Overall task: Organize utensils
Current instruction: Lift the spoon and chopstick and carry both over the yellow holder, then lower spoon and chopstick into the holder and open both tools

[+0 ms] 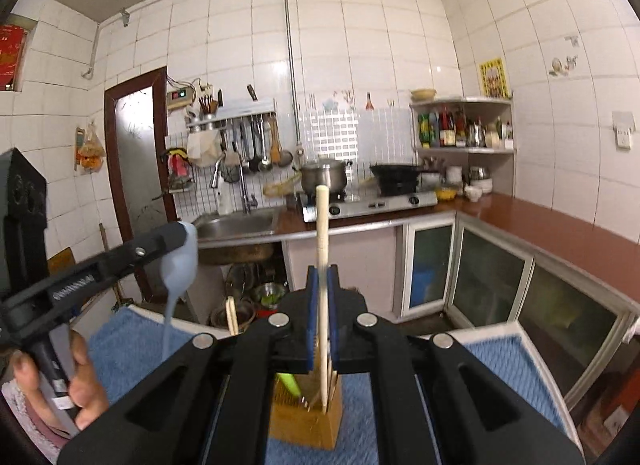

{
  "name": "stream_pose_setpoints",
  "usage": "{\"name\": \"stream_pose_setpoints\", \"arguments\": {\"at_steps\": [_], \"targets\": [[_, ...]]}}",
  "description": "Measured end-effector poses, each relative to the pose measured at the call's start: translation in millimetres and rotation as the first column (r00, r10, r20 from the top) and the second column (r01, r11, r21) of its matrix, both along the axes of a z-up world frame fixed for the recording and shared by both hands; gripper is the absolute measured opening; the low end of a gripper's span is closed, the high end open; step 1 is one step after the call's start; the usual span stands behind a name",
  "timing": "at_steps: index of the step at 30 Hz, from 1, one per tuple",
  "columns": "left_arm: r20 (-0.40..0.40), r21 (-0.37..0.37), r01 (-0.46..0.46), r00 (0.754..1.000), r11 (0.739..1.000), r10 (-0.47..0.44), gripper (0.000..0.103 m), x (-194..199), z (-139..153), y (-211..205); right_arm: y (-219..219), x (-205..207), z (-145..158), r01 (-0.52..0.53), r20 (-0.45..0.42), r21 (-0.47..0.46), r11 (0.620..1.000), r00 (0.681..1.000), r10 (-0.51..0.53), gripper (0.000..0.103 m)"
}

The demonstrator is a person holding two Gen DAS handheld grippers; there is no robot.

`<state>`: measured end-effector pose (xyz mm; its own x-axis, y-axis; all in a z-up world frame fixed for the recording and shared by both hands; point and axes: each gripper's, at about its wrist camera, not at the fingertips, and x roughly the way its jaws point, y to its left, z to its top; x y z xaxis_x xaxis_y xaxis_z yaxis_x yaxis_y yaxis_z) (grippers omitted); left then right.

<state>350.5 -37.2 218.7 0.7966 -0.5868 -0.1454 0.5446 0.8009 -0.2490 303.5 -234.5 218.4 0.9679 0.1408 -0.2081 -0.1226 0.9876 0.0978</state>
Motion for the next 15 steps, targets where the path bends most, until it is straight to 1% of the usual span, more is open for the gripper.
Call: {"name": "stream_pose_setpoints", "arguments": {"at_steps": [2, 5, 9, 12, 15], "targets": [[0.014, -0.004, 0.01, 1.0, 1.0, -0.01, 0.002, 10, -1, -2, 1, 8, 7, -0.003, 0.003, -0.004, 1.0, 1.0, 0.003, 0.005], [0.01, -0.017, 0.035, 0.999, 0.999, -0.035, 0.002, 32, -14, -4, 4, 20, 3, -0.012, -0.011, -0.001, 1.0, 1.0, 0.012, 0.005], [-0.02, -0.042, 0.048, 0.999, 0.998, -0.049, 0.002, 61, -40, -3, 7, 35, -20, -0.023, -0.043, -0.017, 1.0, 0.999, 0.022, 0.005], [-0.011, -0.022, 0.04, 0.999, 0.999, -0.04, 0.002, 72, -58, -5, 6, 48, -36, -0.029, -0.076, -0.008, 1.0, 0.997, 0.028, 0.005], [-0.011, -0.021, 0.043, 0.999, 0.999, -0.044, 0.002, 80, -70, -6, 5, 54, -50, -0.027, -0.097, -0.009, 1.0, 0.995, 0.026, 0.005]]}}
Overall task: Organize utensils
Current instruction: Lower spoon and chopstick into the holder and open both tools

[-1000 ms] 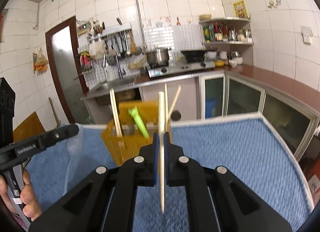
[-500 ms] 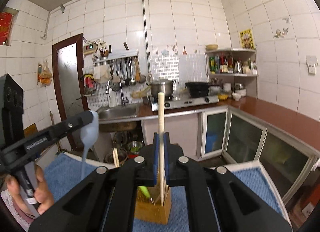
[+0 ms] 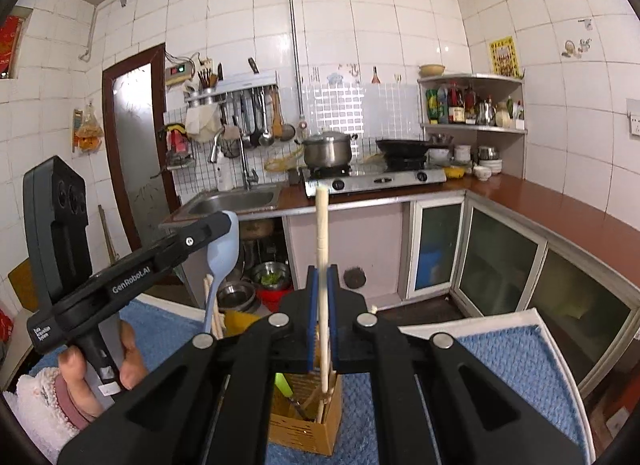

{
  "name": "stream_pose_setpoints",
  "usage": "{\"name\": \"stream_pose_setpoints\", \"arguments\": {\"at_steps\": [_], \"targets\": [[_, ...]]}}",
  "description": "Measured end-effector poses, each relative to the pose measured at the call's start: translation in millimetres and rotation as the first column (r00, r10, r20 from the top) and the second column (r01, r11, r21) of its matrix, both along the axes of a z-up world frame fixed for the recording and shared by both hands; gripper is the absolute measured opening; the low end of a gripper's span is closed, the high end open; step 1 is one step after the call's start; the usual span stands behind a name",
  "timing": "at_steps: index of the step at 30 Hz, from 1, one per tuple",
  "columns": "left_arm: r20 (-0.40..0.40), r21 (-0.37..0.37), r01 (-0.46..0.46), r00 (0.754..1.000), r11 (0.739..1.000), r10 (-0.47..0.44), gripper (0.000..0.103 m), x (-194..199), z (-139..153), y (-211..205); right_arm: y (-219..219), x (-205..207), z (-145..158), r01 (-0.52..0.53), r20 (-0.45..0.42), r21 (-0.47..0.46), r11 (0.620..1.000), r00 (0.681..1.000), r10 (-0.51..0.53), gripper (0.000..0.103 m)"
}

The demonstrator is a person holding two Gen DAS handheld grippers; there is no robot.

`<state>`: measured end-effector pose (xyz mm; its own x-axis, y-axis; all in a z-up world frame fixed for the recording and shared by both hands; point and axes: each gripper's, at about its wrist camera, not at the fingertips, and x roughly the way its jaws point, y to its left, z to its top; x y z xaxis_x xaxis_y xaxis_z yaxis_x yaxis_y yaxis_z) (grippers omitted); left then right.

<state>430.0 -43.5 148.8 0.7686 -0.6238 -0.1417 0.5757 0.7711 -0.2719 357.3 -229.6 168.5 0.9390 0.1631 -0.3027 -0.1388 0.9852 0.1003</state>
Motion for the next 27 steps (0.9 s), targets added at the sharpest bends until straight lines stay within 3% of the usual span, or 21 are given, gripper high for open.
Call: {"name": "stream_pose_setpoints", "arguments": {"at_steps": [8, 21, 27], "targets": [[0.032, 0.057, -0.022, 0.999, 0.998, 0.02, 0.002, -4, -22, -1, 3, 7, -27, -0.01, -0.044, 0.002, 1.0, 0.999, 0.01, 0.005], [-0.027, 0.131, -0.095, 0.995, 0.987, 0.1, 0.002, -29, -63, 15, 10, 15, -74, -0.03, -0.106, 0.032, 0.999, 0.994, 0.033, 0.005], [-0.056, 0.155, -0.135, 0.988, 0.979, 0.146, 0.002, -50, -64, 28, 13, 15, -85, -0.026, -0.094, 0.027, 0.999, 0.995, 0.029, 0.006]]}}
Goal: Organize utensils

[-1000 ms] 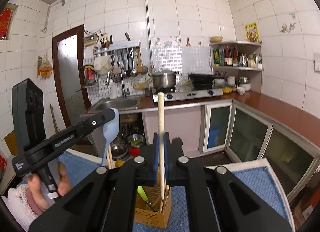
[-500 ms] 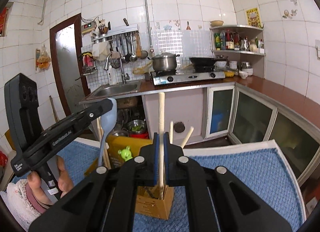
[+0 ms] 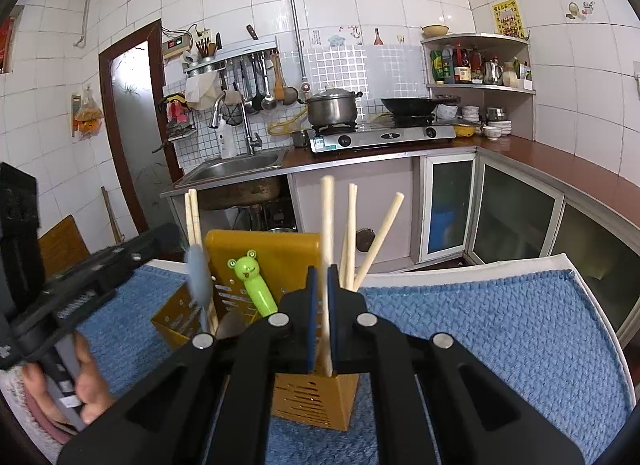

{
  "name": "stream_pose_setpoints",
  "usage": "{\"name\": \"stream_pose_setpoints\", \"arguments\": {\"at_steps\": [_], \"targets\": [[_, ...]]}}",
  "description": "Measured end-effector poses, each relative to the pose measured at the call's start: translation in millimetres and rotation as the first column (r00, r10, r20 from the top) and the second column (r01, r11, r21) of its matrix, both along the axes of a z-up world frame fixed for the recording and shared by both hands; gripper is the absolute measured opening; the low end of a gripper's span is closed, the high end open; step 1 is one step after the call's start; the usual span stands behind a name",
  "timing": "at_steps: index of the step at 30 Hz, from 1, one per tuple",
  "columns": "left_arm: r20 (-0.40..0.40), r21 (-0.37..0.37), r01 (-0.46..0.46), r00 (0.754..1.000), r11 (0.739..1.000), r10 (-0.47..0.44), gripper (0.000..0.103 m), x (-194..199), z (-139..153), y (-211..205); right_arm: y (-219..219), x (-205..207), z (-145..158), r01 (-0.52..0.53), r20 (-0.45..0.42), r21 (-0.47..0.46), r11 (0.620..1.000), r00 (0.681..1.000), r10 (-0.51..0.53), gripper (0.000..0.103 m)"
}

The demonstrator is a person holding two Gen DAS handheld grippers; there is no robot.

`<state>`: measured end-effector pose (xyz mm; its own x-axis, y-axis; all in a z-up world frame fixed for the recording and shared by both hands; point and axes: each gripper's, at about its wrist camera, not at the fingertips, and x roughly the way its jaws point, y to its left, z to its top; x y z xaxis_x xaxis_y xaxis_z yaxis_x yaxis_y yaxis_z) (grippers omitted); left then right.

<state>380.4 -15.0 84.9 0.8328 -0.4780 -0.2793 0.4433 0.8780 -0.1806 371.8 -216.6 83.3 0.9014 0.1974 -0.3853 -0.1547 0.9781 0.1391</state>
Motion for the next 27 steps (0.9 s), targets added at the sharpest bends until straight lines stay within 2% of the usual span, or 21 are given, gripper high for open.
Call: {"name": "stream_pose_setpoints", "arguments": {"at_steps": [2, 3, 4, 5, 6, 7, 8, 10, 11, 12, 15, 18, 21, 25, 27], "targets": [[0.002, 0.008, -0.006, 1.0, 1.0, 0.006, 0.003, -11, 5, 4, 0, -1, -1, -0.005, -0.005, -0.007, 1.0, 1.0, 0.005, 0.006], [0.0, 0.012, -0.01, 1.0, 1.0, 0.01, 0.007, -17, 9, 7, 0, -2, -1, 0.0, -0.007, -0.014, 1.0, 1.0, -0.001, 0.006], [0.0, 0.016, -0.016, 1.0, 1.0, 0.016, 0.011, -23, 13, 8, 0, -4, 0, 0.003, -0.007, -0.015, 1.0, 1.0, -0.003, 0.012], [0.005, 0.02, -0.027, 1.0, 0.999, 0.027, 0.025, -30, 16, 12, 0, -6, 2, 0.002, -0.008, -0.011, 1.0, 1.0, -0.003, 0.021], [0.019, 0.022, -0.051, 0.999, 0.998, 0.051, 0.042, -39, 20, 18, -1, -9, 5, 0.006, -0.005, -0.005, 1.0, 1.0, -0.006, 0.044], [0.029, 0.021, -0.071, 0.997, 0.997, 0.071, 0.05, -46, 24, 22, -2, -15, 8, 0.018, 0.01, -0.005, 1.0, 1.0, -0.018, 0.053], [0.037, 0.018, -0.091, 0.995, 0.996, 0.091, 0.058, -55, 28, 28, -3, -20, 11, 0.026, 0.024, -0.01, 1.0, 0.999, -0.026, 0.053], [0.032, 0.013, -0.11, 0.993, 0.994, 0.11, 0.065, -69, 33, 39, -4, -33, 16, 0.043, 0.039, -0.041, 0.998, 0.998, -0.041, 0.055], [0.029, 0.013, -0.121, 0.992, 0.993, 0.12, 0.073, -77, 34, 43, -5, -40, 18, 0.046, 0.045, -0.042, 0.998, 0.998, -0.044, 0.057], [0.031, 0.015, -0.137, 0.99, 0.99, 0.137, 0.082, -86, 35, 49, -6, -47, 20, 0.045, 0.051, -0.04, 0.998, 0.998, -0.043, 0.061], [0.071, 0.039, -0.201, 0.978, 0.979, 0.198, 0.097, -121, 37, 59, -5, -73, 22, 0.048, 0.078, -0.044, 0.998, 0.996, -0.044, 0.075], [0.1, 0.071, -0.25, 0.965, 0.966, 0.242, 0.098, -155, 36, 62, 0, -104, 20, 0.055, 0.104, -0.055, 0.997, 0.993, -0.049, 0.084], [0.093, 0.089, -0.292, 0.954, 0.952, 0.283, 0.098, -181, 32, 64, 8, -135, 15, 0.051, 0.121, -0.059, 0.997, 0.992, -0.043, 0.092], [0.046, 0.071, -0.328, 0.944, 0.942, 0.326, 0.098, -208, 21, 69, 15, -176, 7, 0.072, 0.135, -0.032, 0.997, 0.989, -0.067, 0.099], [0.034, 0.061, -0.352, 0.936, 0.934, 0.351, 0.098, -223, 13, 71, 19, -192, 2, 0.072, 0.132, -0.028, 0.997, 0.989, -0.068, 0.099]]}}
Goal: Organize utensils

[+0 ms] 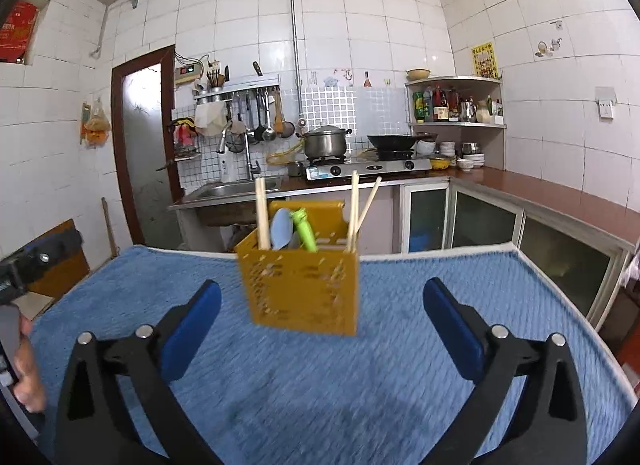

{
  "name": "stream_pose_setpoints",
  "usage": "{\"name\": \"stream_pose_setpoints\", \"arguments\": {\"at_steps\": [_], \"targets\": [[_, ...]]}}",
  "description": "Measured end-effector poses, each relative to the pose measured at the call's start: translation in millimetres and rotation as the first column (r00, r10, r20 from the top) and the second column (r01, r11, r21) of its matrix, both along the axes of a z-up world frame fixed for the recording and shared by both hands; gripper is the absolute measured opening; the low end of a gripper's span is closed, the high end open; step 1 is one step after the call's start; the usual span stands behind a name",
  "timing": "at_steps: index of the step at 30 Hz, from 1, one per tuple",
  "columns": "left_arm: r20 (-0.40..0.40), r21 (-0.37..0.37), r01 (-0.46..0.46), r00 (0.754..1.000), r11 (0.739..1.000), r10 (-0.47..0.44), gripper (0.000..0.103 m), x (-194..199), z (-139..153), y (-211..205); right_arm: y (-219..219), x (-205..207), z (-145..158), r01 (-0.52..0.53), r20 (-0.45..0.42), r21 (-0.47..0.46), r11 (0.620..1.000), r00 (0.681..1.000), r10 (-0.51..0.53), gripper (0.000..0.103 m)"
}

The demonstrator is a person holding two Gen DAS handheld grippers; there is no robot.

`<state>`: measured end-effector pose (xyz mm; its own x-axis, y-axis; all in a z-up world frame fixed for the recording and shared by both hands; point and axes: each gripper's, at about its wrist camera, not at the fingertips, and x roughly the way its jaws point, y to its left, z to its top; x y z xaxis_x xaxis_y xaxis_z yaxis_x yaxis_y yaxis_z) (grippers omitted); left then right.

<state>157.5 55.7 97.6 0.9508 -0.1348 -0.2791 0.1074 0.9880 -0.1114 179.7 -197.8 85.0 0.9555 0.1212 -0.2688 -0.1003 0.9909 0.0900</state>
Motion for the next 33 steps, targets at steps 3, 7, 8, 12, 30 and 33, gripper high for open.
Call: {"name": "stream_pose_setpoints", "arguments": {"at_steps": [3, 7, 8, 12, 30, 33], "targets": [[-0.006, 0.023, -0.028, 1.0, 0.999, 0.028, 0.098, -19, -11, -3, 5, -22, -8, 0.017, 0.008, -0.017, 1.0, 1.0, -0.017, 0.099], [-0.027, 0.032, -0.033, 0.999, 0.999, 0.033, 0.098, -35, -24, -11, 8, -41, -22, 0.041, 0.002, -0.02, 0.999, 0.999, -0.041, 0.099], [-0.031, 0.027, -0.032, 0.999, 0.999, 0.033, 0.098, -39, -29, -12, 8, -45, -28, 0.045, -0.004, -0.017, 0.999, 0.999, -0.045, 0.099], [-0.025, 0.037, -0.04, 0.999, 0.999, 0.041, 0.098, -50, -49, -17, 5, -54, -47, 0.05, -0.001, -0.03, 0.998, 0.999, -0.05, 0.099], [-0.021, 0.164, -0.072, 0.997, 0.984, 0.077, 0.098, -41, -87, -37, -7, -58, -72, 0.094, 0.006, -0.007, 0.996, 0.996, -0.094, 0.099], [-0.022, 0.181, -0.052, 0.998, 0.982, 0.057, 0.098, -41, -89, -42, -8, -56, -72, 0.1, -0.001, -0.01, 0.995, 0.995, -0.1, 0.099]]}}
